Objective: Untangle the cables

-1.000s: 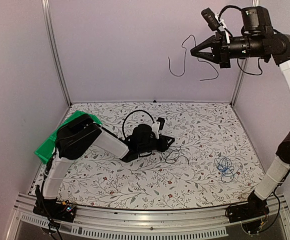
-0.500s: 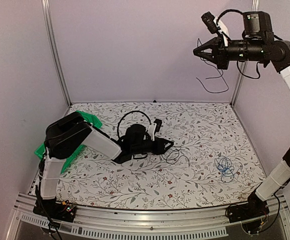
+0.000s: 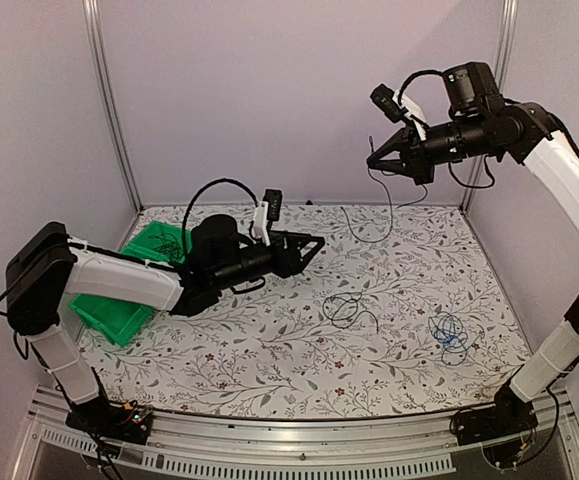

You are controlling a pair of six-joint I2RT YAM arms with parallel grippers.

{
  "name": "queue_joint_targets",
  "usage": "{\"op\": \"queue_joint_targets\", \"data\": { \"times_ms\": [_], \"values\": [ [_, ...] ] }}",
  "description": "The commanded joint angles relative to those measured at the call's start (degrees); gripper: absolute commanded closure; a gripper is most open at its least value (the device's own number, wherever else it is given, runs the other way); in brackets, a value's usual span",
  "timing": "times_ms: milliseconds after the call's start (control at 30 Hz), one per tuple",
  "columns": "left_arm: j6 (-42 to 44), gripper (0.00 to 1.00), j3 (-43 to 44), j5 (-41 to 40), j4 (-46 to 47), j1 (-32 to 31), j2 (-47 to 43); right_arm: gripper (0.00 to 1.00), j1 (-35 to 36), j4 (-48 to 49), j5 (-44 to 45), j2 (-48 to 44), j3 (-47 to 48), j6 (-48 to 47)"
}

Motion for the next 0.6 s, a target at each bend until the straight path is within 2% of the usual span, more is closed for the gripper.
{"op": "queue_joint_targets", "data": {
  "times_ms": [0,133,300,567],
  "values": [
    [3.77,0.49,0.18,-4.39,-1.24,-0.10,-3.84,1.00,0.23,-0.03,-4.00,0.58,-2.33,-1.50],
    [10.22,0.47,4.40,-3.90,-3.72,-0.19,-4.53,1.00,0.24,-1.28,-8.39,1.23,-3.47,-1.90],
    [17.08,0.46,11.81,2.04,-9.41,-0.18,-1.15,1.00,0.28,-2.74,-13.44,1.87,-3.98,-1.71],
    [18.63,0.45,18.62,6.79,-11.15,-0.24,4.38,1.00,0.55,-3.43,-16.47,1.99,-4.82,-1.41]
  ]
}}
